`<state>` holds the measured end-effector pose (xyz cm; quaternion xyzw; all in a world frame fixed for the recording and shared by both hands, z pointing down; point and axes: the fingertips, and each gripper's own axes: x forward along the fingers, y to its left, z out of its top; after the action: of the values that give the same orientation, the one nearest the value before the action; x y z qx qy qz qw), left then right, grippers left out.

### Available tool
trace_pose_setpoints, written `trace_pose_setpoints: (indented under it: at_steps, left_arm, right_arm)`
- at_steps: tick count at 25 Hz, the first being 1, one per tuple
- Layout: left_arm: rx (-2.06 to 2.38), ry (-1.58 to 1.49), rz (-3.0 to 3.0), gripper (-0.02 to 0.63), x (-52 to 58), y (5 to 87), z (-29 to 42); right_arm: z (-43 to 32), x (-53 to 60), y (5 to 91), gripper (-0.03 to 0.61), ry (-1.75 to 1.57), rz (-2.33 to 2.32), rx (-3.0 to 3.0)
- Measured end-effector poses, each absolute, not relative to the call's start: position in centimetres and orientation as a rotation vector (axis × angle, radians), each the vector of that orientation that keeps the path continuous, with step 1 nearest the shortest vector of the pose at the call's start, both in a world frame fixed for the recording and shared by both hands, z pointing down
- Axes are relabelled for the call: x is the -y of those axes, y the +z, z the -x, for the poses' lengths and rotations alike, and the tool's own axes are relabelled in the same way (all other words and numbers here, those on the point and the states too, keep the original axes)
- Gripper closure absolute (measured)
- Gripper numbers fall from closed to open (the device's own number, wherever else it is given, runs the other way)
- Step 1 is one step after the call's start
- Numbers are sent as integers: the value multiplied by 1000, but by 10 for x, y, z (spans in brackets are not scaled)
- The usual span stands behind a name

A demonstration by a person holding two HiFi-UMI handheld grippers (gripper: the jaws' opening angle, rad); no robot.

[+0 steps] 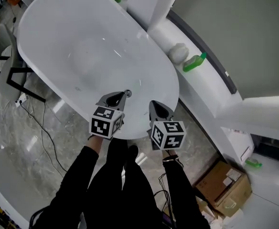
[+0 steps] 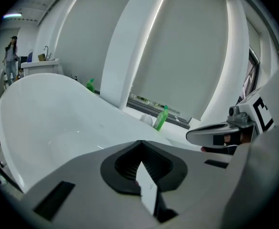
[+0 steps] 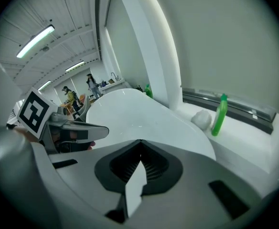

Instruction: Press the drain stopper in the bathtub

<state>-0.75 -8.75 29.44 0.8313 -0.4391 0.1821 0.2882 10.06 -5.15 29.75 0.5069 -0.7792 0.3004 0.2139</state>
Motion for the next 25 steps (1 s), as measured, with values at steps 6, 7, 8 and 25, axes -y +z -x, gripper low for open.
trace_pose_setpoints:
  at_steps: [6, 7, 8, 25]
  left_arm:
    - [1147, 551, -2173, 609, 112, 351, 12]
    - [1145, 562, -2165, 609, 115, 363, 12]
    - [1143, 573, -2154, 609, 118, 374, 12]
    - [1104, 709, -1965, 609, 156, 550, -13]
  right_arm:
    - [-99, 71, 345, 580, 864, -1382, 2102]
    - [-98, 74, 354, 580, 872, -1376, 2094]
    - [-98, 75, 363, 580, 881, -1368, 2088]
    - [-91, 131, 528, 580, 1060, -1252, 2012]
